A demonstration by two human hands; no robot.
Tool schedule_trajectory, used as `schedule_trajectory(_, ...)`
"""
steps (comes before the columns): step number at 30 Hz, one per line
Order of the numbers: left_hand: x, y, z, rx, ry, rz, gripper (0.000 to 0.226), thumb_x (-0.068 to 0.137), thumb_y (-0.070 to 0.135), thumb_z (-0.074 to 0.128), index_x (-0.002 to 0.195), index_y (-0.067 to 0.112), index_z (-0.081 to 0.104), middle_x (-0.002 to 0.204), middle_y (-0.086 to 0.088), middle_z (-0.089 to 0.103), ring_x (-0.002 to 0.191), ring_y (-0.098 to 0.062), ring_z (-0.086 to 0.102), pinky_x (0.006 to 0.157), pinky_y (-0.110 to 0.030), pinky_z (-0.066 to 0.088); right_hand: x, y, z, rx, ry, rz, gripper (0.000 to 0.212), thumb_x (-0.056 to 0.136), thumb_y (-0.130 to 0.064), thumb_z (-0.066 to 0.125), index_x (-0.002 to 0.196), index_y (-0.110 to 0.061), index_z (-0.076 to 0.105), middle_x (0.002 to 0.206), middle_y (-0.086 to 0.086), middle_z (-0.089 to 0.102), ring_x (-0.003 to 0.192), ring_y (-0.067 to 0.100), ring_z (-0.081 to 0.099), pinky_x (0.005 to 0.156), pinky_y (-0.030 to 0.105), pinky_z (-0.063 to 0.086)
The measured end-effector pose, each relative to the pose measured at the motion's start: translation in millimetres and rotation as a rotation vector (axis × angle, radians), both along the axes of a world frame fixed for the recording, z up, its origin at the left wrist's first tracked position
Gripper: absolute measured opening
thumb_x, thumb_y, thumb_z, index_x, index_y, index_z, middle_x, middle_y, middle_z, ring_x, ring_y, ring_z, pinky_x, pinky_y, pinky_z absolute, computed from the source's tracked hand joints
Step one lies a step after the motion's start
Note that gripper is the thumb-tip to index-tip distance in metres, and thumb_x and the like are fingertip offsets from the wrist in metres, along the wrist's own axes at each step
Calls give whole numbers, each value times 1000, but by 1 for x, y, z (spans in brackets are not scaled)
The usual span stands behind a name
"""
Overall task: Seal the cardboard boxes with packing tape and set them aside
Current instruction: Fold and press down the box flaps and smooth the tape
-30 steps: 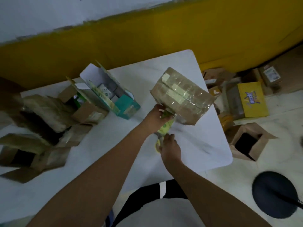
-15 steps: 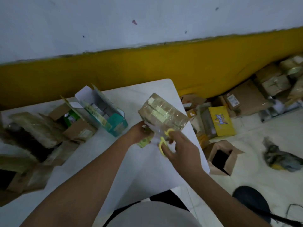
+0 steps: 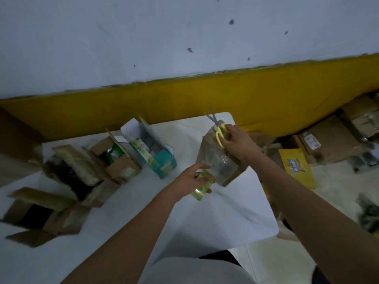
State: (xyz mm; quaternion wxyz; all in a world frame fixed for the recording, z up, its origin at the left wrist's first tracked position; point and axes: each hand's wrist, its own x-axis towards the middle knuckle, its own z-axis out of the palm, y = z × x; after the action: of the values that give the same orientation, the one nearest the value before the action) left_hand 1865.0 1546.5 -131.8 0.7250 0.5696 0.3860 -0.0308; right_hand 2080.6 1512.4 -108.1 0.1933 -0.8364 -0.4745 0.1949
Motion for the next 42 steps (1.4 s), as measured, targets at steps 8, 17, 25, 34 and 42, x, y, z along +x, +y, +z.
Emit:
schedule_trajectory(8,21,5,24,39,-54,-171,69,94,10,62,147,35,26,125,-6,57,79,-14,69,58,-18,56,13,9,14,-188,67,71,85,77,-78,29,144,-27,37,127,9,48,117,32,47,100,48,42)
schedule_trajectory(17,42,15,29,58,-81,-172,71,92,0,60,144,37,29,119,-1,59,77,-9,68,54,-16,54,12,-67,73,-281,259,134,80,74,-89,30,108,-24,62,104,2,65,96,24,61,79,36,50)
schedule_trajectory(25,41,23,29,39,-9,-192,83,93,4,60,149,44,14,127,-1,55,66,1,70,52,-15,52,-8,-110,41,-774,559,-99,74,87,-70,48,136,-15,50,117,-1,54,97,20,54,84,37,60)
schedule_trajectory(34,23,26,16,-2,96,-190,65,87,12,71,139,37,39,104,2,67,73,-10,73,57,-18,53,-30,-74,2,-576,619,-162,68,83,-66,60,129,-17,54,125,2,59,111,17,56,80,31,56)
schedule_trajectory(42,12,28,11,37,241,-142,20,86,16,72,105,12,66,75,3,73,55,-4,67,47,-12,43,-33,-77,0,-466,381,18,47,86,-65,57,83,-24,80,70,-5,70,80,8,61,68,20,44)
